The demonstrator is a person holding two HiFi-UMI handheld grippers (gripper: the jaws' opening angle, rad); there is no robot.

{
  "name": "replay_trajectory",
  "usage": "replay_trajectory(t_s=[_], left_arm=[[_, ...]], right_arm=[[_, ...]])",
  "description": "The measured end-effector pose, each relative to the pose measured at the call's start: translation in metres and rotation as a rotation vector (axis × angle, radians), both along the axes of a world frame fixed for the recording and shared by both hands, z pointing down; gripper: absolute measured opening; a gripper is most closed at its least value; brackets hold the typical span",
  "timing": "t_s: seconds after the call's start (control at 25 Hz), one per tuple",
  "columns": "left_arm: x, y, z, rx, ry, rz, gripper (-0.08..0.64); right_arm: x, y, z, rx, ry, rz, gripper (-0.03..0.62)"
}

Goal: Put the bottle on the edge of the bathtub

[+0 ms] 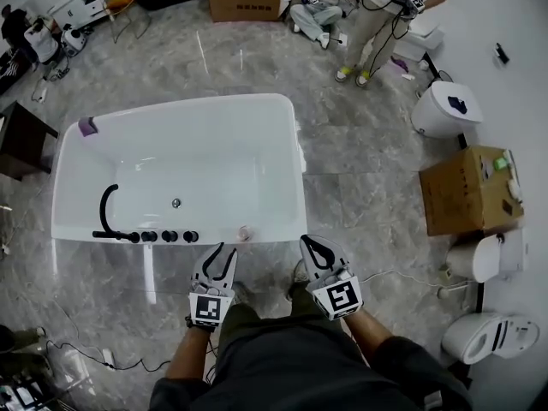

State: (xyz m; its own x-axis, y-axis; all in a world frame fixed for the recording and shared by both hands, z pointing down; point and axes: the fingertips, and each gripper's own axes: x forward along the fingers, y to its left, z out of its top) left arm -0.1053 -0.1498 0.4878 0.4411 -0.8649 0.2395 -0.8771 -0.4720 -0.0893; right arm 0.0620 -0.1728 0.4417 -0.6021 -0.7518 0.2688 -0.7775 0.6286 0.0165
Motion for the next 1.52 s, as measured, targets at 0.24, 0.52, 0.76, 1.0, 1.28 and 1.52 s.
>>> replay_trajectory(t_s=[0.24,0.52,0.76,1.0,1.28,1.52], left_arm=[[-0.01,0.005,-0.044,0.039,0.012,0.0,0.057],[-0.023,0.021,-0.079,0.052,0.027,-0.026,0.0],[-0.033,0.034,-0.087,0.041,0.042,-0.02,-0.002],[-0.033,0.036,-0.091,0.024,0.062,-0.016,-0.002],[-0.031,0.031,-0.092,0.043,0.049,0.001,-0.002],[-0.025,0.031,-0.094,0.039,0.04,0.011,-0.002]], right_arm=[[-0.003,0.01,-0.026,0.019,-0.003,-0.001,0.002],[0.001,0.03,-0.041,0.017,-0.011,0.011,0.002],[0.0,0.042,-0.043,0.014,-0.012,0.027,0.002],[0.0,0.045,-0.048,0.014,-0.023,0.041,0.0],[-0.004,0.044,-0.049,0.018,-0.029,0.038,0.0],[0.0,0.043,-0.047,0.021,-0.019,0.032,0.0]])
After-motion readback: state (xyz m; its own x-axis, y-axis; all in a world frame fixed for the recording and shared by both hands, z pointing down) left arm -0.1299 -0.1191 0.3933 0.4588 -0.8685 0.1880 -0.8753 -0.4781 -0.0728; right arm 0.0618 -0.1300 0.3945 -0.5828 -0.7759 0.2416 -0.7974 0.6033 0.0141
